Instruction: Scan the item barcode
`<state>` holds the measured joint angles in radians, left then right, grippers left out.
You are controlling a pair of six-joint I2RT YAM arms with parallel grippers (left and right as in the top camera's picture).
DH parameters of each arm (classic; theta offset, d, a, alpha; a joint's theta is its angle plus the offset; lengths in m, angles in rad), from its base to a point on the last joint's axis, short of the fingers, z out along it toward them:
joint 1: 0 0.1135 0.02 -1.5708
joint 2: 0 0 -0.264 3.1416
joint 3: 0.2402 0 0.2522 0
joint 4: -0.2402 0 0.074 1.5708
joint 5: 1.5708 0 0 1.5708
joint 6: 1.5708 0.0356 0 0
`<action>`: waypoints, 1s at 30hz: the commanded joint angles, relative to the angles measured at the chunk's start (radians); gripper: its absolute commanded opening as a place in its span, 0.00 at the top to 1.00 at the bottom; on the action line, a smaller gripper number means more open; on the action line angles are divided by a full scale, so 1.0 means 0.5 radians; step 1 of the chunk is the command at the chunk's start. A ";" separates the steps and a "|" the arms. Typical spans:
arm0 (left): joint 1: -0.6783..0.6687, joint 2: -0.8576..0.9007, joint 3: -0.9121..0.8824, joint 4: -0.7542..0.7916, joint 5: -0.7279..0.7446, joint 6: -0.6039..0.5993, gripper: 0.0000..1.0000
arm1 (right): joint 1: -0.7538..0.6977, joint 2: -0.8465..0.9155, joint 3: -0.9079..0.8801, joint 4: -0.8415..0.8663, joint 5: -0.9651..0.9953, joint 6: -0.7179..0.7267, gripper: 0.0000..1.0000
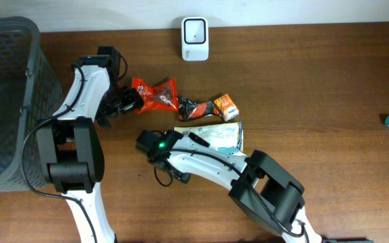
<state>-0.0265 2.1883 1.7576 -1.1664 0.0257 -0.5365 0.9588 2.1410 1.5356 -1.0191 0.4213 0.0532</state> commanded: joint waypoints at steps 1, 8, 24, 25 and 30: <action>0.007 0.011 -0.014 -0.011 -0.030 -0.018 0.01 | -0.011 0.018 -0.108 0.049 0.137 0.016 0.20; 0.007 0.011 -0.014 -0.062 -0.031 -0.018 0.01 | -0.024 0.017 -0.108 0.116 0.268 0.122 0.83; 0.007 0.011 -0.014 -0.061 -0.030 -0.018 0.01 | -0.275 -0.192 0.725 -0.330 -0.517 0.439 0.96; 0.007 0.011 -0.014 -0.061 -0.030 -0.018 0.01 | -0.304 -0.212 0.752 -0.346 -0.610 0.428 0.96; 0.007 0.011 -0.014 -0.060 -0.031 -0.018 0.01 | -0.574 -0.286 0.774 -0.364 -1.614 0.222 0.96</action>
<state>-0.0265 2.1883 1.7576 -1.1950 0.0246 -0.5365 0.7498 2.0430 1.8988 -1.1969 0.0128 0.2405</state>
